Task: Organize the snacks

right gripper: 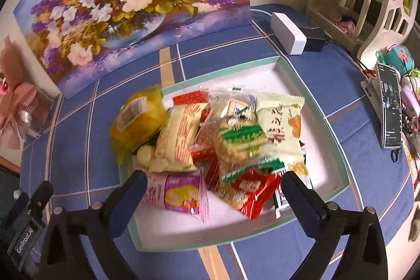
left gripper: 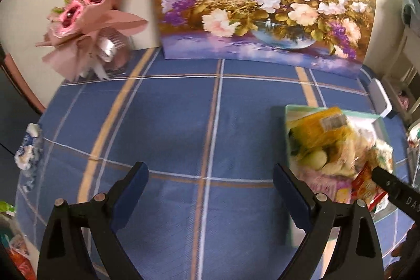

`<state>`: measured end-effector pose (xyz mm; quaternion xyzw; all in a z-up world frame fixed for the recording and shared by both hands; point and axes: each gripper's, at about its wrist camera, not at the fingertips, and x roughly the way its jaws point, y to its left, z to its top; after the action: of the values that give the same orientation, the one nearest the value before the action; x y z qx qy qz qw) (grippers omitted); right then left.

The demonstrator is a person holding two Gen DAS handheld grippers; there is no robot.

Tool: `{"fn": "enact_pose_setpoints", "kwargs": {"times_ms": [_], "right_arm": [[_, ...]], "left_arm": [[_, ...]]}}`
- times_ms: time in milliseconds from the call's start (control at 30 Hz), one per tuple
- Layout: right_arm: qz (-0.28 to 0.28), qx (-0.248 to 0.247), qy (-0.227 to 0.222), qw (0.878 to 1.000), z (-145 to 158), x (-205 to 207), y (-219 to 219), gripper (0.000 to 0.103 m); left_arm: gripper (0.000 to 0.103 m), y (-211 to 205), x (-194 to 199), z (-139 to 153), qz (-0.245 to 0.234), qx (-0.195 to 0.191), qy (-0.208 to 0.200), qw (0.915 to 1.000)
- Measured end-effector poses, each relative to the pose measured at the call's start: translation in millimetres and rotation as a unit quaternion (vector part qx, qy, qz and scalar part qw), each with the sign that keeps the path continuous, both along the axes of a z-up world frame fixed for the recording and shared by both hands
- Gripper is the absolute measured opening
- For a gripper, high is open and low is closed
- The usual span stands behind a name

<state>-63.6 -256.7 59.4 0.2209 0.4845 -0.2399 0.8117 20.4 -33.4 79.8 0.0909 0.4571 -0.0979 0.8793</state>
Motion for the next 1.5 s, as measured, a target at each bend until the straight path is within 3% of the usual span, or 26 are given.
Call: {"fn": "enact_pose_setpoints", "kwargs": {"times_ms": [167, 400, 933, 1500], "right_arm": [[0.016, -0.004, -0.005, 1.000, 0.7, -10.6, 17.9, 0.103], [0.042, -0.025, 0.002, 0.999, 1.2, -23.2, 46.7, 0.103], [0.069, -0.053, 0.014, 0.996, -1.5, -35.6, 77.7, 0.103], [0.071, -0.051, 0.022, 0.996, -2.9, -32.3, 73.1, 0.103]], "left_arm": [[0.096, 14.7, -15.5, 2.2, 0.017, 0.036, -0.017, 0.9990], [0.096, 33.5, -36.4, -1.1, 0.022, 0.053, -0.015, 0.9982], [0.096, 64.0, -45.7, -9.3, 0.034, 0.019, 0.027, 0.9989], [0.096, 59.4, -39.4, -21.3, 0.026, 0.026, 0.061, 0.9974]]}}
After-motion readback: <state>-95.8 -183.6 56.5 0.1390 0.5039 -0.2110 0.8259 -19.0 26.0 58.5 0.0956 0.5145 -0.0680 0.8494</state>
